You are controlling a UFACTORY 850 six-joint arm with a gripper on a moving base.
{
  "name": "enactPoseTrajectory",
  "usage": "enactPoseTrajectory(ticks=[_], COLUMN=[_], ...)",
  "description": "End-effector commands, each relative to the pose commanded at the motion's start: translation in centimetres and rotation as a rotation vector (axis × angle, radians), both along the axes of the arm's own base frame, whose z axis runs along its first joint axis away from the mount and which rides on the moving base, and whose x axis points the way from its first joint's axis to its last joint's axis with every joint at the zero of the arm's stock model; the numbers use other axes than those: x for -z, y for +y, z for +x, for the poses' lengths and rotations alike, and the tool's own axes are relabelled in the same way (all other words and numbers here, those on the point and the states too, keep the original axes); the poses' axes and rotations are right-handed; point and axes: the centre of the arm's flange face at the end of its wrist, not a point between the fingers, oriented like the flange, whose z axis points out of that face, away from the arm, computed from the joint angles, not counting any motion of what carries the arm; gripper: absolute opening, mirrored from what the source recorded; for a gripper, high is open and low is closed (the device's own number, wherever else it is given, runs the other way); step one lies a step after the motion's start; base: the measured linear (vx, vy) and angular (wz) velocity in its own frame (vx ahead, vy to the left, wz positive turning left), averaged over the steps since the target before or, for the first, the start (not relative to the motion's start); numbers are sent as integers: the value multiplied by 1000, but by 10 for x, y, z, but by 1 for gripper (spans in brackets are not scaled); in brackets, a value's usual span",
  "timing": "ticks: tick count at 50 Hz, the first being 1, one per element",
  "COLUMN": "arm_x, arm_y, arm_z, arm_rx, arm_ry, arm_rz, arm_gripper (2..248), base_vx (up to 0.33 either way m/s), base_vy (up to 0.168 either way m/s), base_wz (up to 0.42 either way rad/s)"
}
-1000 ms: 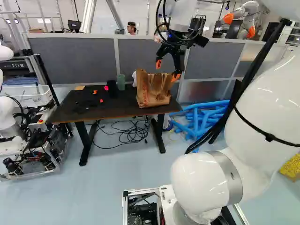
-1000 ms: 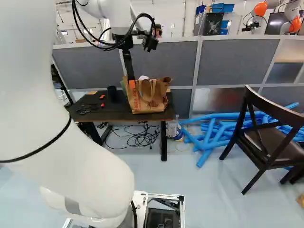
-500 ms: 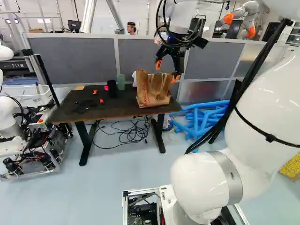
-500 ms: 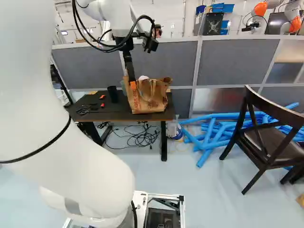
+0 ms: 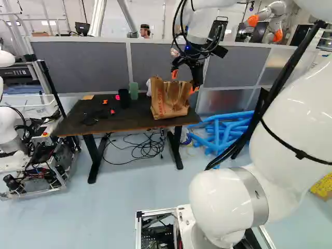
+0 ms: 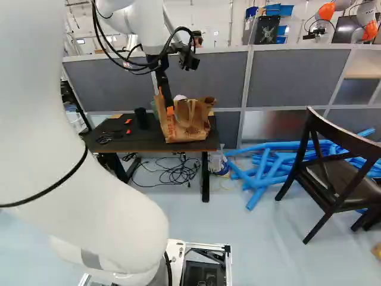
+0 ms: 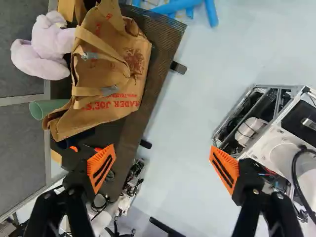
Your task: Pick up the bag on the ground and place it on the table
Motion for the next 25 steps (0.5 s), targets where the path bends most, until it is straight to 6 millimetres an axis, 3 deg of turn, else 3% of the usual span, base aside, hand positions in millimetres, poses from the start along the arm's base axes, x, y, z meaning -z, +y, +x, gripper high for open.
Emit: enactPoseTrajectory(ticks=[25], arm_x=[38], arm_y=[-1], arm_z=[-2], arm_rx=[-94], arm_ry=[-106], arm_rz=[-50], arm_gripper=[247], base_vx=[0], base_vy=[0], base_wz=[0])
